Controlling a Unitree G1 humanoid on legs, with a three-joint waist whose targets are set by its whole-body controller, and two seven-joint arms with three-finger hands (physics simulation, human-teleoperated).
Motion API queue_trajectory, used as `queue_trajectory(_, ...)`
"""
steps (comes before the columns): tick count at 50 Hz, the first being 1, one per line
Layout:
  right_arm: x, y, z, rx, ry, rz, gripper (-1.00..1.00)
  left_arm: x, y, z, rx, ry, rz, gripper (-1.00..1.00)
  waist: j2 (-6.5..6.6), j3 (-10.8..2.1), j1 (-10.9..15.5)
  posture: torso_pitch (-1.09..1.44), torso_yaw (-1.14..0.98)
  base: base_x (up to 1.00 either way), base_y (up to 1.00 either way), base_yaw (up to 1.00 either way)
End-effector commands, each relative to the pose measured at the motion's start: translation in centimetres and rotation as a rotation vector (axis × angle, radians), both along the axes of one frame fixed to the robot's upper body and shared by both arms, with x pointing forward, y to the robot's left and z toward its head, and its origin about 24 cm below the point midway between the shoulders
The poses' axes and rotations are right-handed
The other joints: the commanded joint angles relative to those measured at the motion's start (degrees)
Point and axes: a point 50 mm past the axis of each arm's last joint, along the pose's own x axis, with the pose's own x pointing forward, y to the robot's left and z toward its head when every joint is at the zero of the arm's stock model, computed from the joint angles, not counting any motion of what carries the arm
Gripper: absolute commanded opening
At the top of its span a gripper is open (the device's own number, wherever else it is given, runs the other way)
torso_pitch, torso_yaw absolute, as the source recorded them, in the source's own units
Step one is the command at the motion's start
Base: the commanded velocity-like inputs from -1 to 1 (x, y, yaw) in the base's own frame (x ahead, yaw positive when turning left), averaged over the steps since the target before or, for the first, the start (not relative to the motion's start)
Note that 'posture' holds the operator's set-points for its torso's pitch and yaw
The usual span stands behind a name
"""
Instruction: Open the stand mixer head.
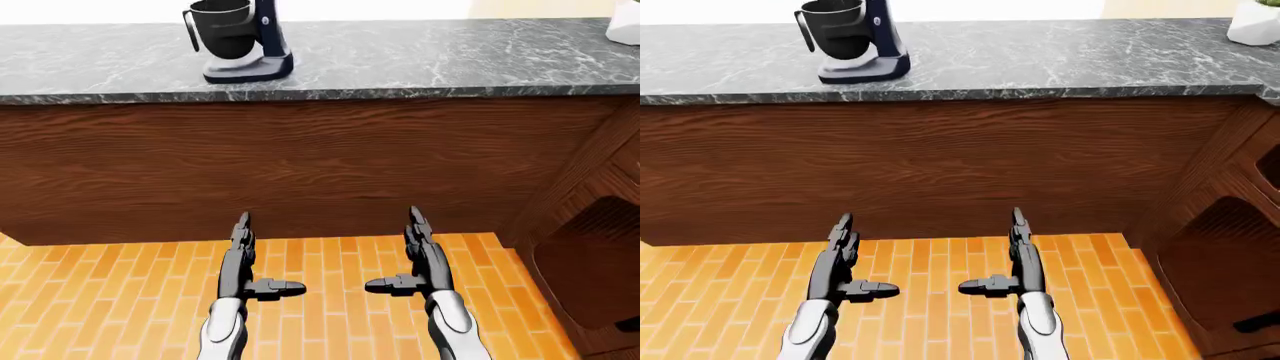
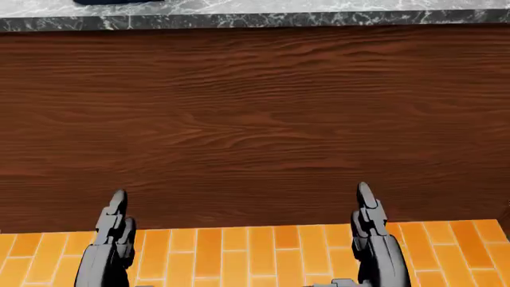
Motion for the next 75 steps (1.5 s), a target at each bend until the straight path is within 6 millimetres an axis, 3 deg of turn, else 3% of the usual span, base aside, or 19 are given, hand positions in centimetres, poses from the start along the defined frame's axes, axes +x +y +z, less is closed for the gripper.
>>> queue_trajectory(1, 0.7, 0.2, 3.5, 0.015, -0.177, 0.013, 1.0, 0.7, -0.1, 3.2, 0.004, -0.169, -0.011, 1.0, -0.45, -0.05, -0.1, 0.0, 0.0, 0.0, 0.0, 0.0)
queue_trajectory(3, 0.7, 0.2, 3.7, 0.023, -0.18, 0.016, 1.0, 0.7, -0.1, 3.2, 0.006, -0.169, -0.012, 1.0, -0.07, -3.55, 0.4, 0.0, 0.0, 0.0, 0.0, 0.0)
queue_trajectory(4, 0.7, 0.2, 3.7, 0.022, -0.181, 0.018, 1.0, 0.7, -0.1, 3.2, 0.006, -0.169, -0.012, 1.0, -0.08, -2.96, 0.4, 0.0, 0.0, 0.0, 0.0, 0.0)
queue_trajectory(5, 0.7, 0.2, 3.7, 0.023, -0.18, 0.018, 1.0, 0.7, -0.2, 3.2, 0.006, -0.168, -0.012, 1.0, -0.36, -0.91, 0.4, 0.0, 0.0, 0.0, 0.0, 0.0)
queue_trajectory(7, 0.6, 0.3, 3.7, 0.027, -0.175, 0.027, 1.0, 0.7, -0.1, 3.2, 0.004, -0.167, -0.008, 1.0, -0.41, -3.98, 0.4, 0.0, 0.0, 0.0, 0.0, 0.0)
queue_trajectory(8, 0.6, 0.3, 3.7, 0.025, -0.174, 0.03, 1.0, 0.7, -0.1, 3.2, 0.004, -0.167, -0.008, 1.0, -0.42, -4.28, 0.4, 0.0, 0.0, 0.0, 0.0, 0.0)
queue_trajectory(15, 0.6, 0.4, 3.9, 0.034, -0.207, 0.034, 1.0, 0.8, 0.0, 3.1, -0.006, -0.179, 0.0, 1.0, -0.25, -4.57, 0.4, 0.0, 0.0, 0.0, 0.0, 0.0)
queue_trajectory(21, 0.7, 0.8, 6.9, -0.017, -0.489, 0.065, 1.0, 0.6, 0.0, 5.1, 0.067, -0.412, 0.005, 1.0, -0.12, -5.1, 0.3, 0.0, 0.0, 0.0, 0.0, 0.0)
queue_trajectory(28, -0.7, 0.6, 13.2, 0.139, -0.823, 0.089, 1.0, -0.4, 0.4, 10.9, -0.125, -0.667, 0.039, 1.0, -0.06, -5.49, 0.2, 0.0, 0.0, 0.0, 0.0, 0.0)
queue_trajectory(39, -1.5, 0.0, 23.0, 0.45, -0.93, 0.054, 1.0, -1.7, 1.7, 19.6, -0.261, -0.931, 0.119, 1.0, -0.05, -5.2, 0.3, 0.0, 0.0, 0.0, 0.0, 0.0)
queue_trajectory(47, -2.7, 0.6, 26.2, 0.464, -1.011, 0.111, 1.0, -3.2, 2.4, 25.0, -0.364, -1.079, 0.132, 1.0, -0.04, -4.14, 0.3, 0.0, 0.0, 0.0, 0.0, 0.0)
queue_trajectory(63, -3.0, 0.6, 26.6, 0.423, -1.042, 0.112, 1.0, -3.6, 2.7, 25.5, -0.384, -1.09, 0.13, 0.99, 0.16, -3.23, 0.5, 0.0, 0.0, 0.0, 0.0, 0.0)
queue_trajectory(64, -2.9, 0.6, 26.6, 0.419, -1.038, 0.111, 1.0, -3.5, 2.7, 25.6, -0.385, -1.09, 0.13, 0.99, 0.43, -4.07, 0.2, 0.0, 0.0, 0.0, 0.54, 0.0)
queue_trajectory(66, -3.0, 0.7, 26.5, 0.41, -1.037, 0.117, 1.0, -3.4, 2.7, 25.5, -0.384, -1.089, 0.132, 0.99, -2.79, -3.17, 0.3, 0.0, 0.0, 0.0, 1.0, 0.0)
queue_trajectory(68, -3.0, 0.7, 26.5, 0.423, -1.041, 0.119, 1.0, -3.4, 2.7, 25.5, -0.384, -1.088, 0.131, 0.99, -3.76, -2.58, -0.2, 0.0, 0.0, 0.0, 0.44, 0.0)
queue_trajectory(72, -3.1, 0.7, 26.6, 0.416, -1.049, 0.121, 1.0, -3.4, 2.7, 25.4, -0.382, -1.087, 0.135, 0.99, 3.51, -2.61, -1.4, 0.0, 0.0, 0.0, 0.0, 0.0)
queue_trajectory(73, -3.1, 0.8, 26.6, 0.405, -1.047, 0.122, 1.0, -3.4, 2.8, 25.4, -0.382, -1.087, 0.137, 0.99, 3.99, -2.95, -1.6, 0.0, 0.0, 0.0, 1.0, 0.0)
queue_trajectory(74, -3.0, 0.8, 26.5, 0.401, -1.043, 0.125, 1.0, -3.4, 2.8, 25.4, -0.382, -1.088, 0.137, 0.99, -0.21, -1.1, -0.7, 0.0, 0.0, 0.0, 1.0, 0.0)
queue_trajectory(75, -3.1, 0.8, 26.5, 0.411, -1.042, 0.126, 1.0, -3.4, 2.8, 25.4, -0.383, -1.087, 0.137, 0.99, -1.02, -0.41, -0.6, 0.0, 0.0, 0.0, 1.0, 0.0)
